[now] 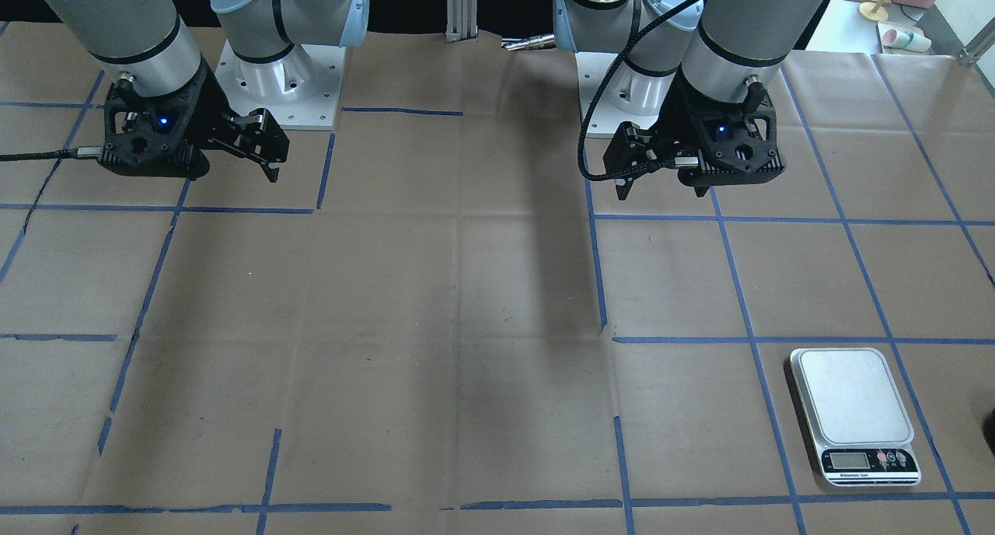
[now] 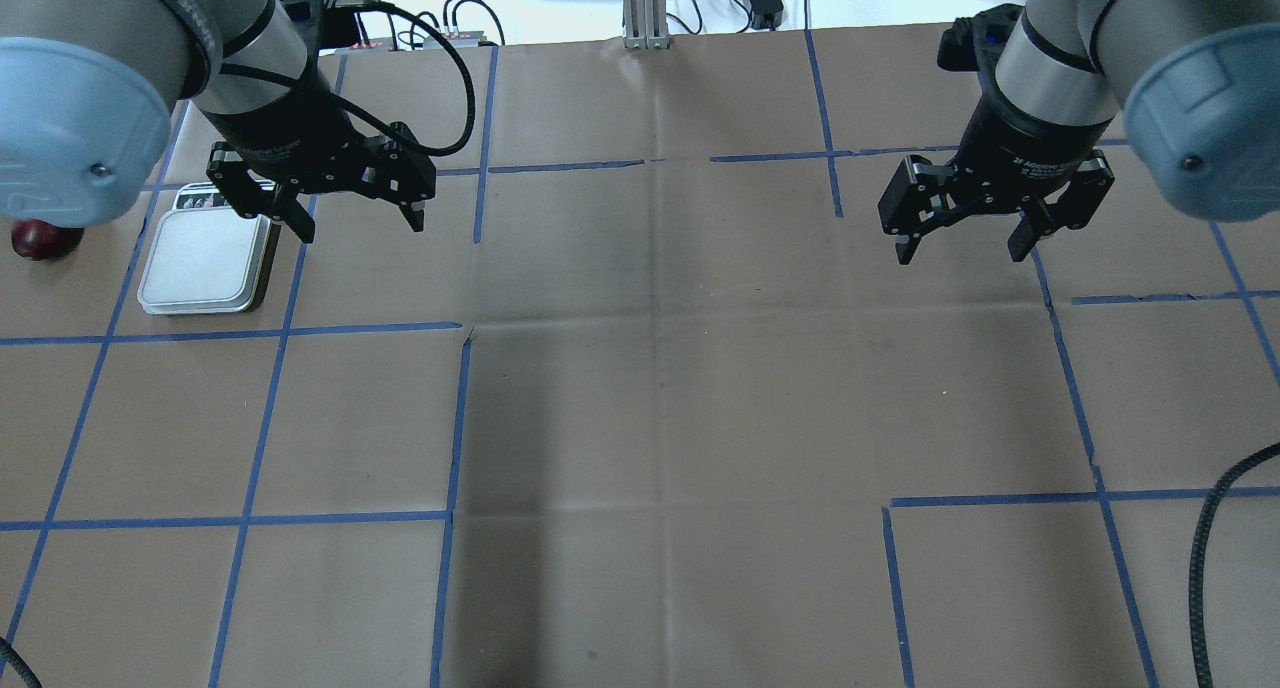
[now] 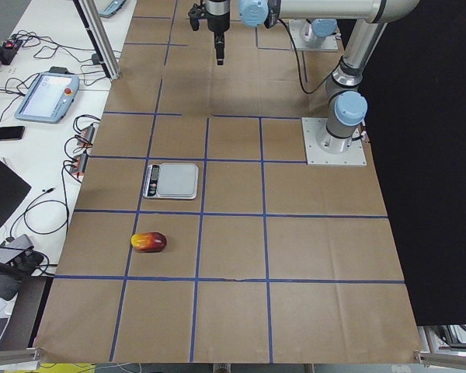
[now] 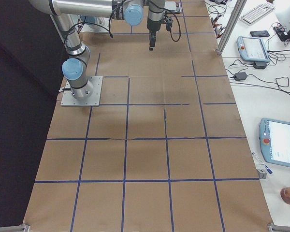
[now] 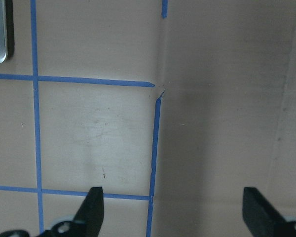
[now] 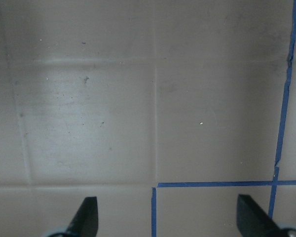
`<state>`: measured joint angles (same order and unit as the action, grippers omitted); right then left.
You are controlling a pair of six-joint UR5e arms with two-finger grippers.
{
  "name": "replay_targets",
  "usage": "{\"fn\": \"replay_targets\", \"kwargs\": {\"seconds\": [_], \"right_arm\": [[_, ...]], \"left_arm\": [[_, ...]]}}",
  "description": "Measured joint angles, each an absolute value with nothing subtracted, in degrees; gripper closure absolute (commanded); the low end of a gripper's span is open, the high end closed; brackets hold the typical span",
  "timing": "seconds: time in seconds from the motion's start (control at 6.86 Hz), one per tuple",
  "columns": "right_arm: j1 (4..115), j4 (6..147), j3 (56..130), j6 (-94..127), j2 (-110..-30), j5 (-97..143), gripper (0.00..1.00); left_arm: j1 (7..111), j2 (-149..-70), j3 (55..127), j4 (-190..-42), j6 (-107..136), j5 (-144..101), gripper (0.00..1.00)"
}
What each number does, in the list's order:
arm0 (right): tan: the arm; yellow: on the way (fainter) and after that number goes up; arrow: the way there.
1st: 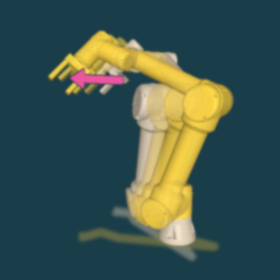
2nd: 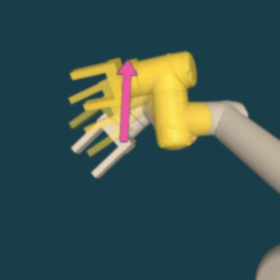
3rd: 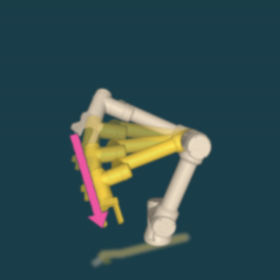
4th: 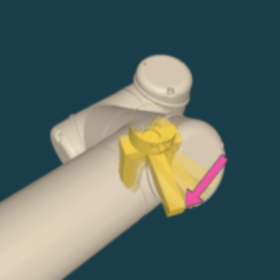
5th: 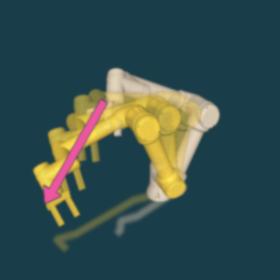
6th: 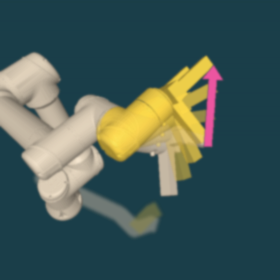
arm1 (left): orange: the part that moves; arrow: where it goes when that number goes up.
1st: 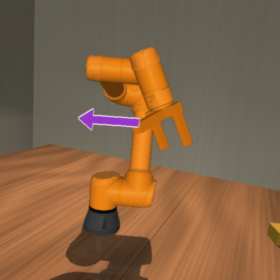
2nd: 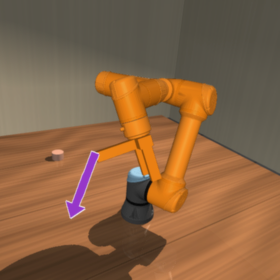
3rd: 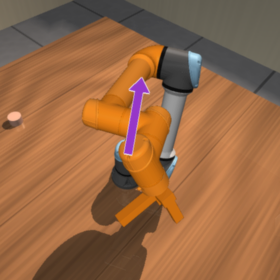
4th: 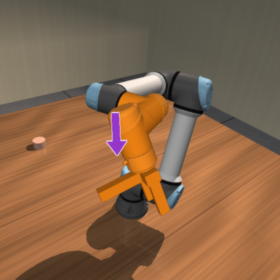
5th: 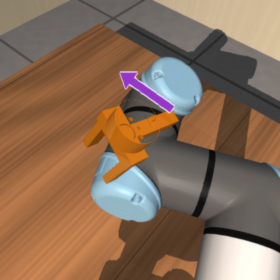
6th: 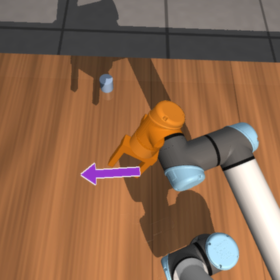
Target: Weigh mango
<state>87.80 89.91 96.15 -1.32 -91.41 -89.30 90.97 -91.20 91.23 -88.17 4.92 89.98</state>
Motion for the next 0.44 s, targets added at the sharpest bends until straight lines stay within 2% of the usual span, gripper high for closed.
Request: {"fn": "replay_targets", "kwargs": {"seconds": [0.44], "right_arm": [[87.80, 89.91, 96.15, -1.32, -91.41, -89.30, 0.00]], "left_arm": [[90.78, -91.68, 91.16, -87.77, 4.92, 89.85, 0.01]]}}
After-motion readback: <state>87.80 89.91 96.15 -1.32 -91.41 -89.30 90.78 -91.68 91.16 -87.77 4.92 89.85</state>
